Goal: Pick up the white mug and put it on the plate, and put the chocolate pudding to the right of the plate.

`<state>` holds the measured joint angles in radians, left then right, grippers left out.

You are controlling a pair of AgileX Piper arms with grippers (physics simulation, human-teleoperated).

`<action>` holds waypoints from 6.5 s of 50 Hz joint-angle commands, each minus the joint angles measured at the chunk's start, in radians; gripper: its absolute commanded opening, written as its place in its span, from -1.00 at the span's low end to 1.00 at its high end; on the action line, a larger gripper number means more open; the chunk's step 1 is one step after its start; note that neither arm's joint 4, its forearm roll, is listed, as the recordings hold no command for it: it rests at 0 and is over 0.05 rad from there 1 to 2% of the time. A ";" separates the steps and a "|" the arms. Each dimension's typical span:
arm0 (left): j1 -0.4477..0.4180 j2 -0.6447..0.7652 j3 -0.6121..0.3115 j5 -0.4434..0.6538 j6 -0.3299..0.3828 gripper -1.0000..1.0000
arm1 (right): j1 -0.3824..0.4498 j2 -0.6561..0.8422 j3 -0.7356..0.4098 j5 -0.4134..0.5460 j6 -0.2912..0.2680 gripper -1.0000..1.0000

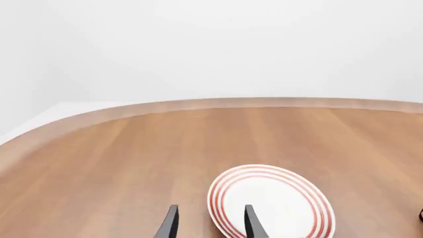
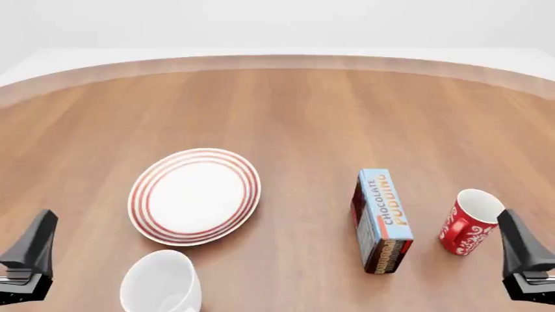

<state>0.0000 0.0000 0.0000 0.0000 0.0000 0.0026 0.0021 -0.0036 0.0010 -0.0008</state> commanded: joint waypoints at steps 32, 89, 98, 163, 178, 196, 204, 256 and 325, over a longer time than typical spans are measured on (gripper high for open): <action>0.000 0.000 0.000 0.000 0.000 1.00 | 0.114 0.066 -0.107 0.091 -0.056 1.00; 0.000 0.000 0.000 0.000 0.000 1.00 | 0.277 0.396 -0.485 0.318 -0.264 1.00; 0.000 0.000 0.000 0.000 0.000 1.00 | 0.294 0.434 -0.531 0.354 -0.282 1.00; 0.000 0.000 0.000 0.000 0.000 1.00 | 0.425 0.990 -0.961 0.633 -0.039 1.00; 0.000 0.000 0.000 0.000 0.000 1.00 | 0.399 1.097 -1.024 0.688 -0.015 1.00; 0.000 0.000 0.000 0.000 0.000 1.00 | 0.354 1.157 -1.046 0.734 -0.027 1.00; 0.000 0.000 0.000 0.000 0.000 1.00 | 0.378 1.184 -1.055 0.749 0.036 1.00; 0.000 0.000 0.000 0.000 0.000 1.00 | 0.374 1.298 -0.958 0.665 0.151 1.00; 0.000 0.000 0.000 0.000 0.000 1.00 | 0.366 1.437 -0.899 0.590 0.171 1.00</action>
<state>0.0000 0.0000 0.0000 0.0000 0.0000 0.3644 1.4175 -0.9081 0.6008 0.1655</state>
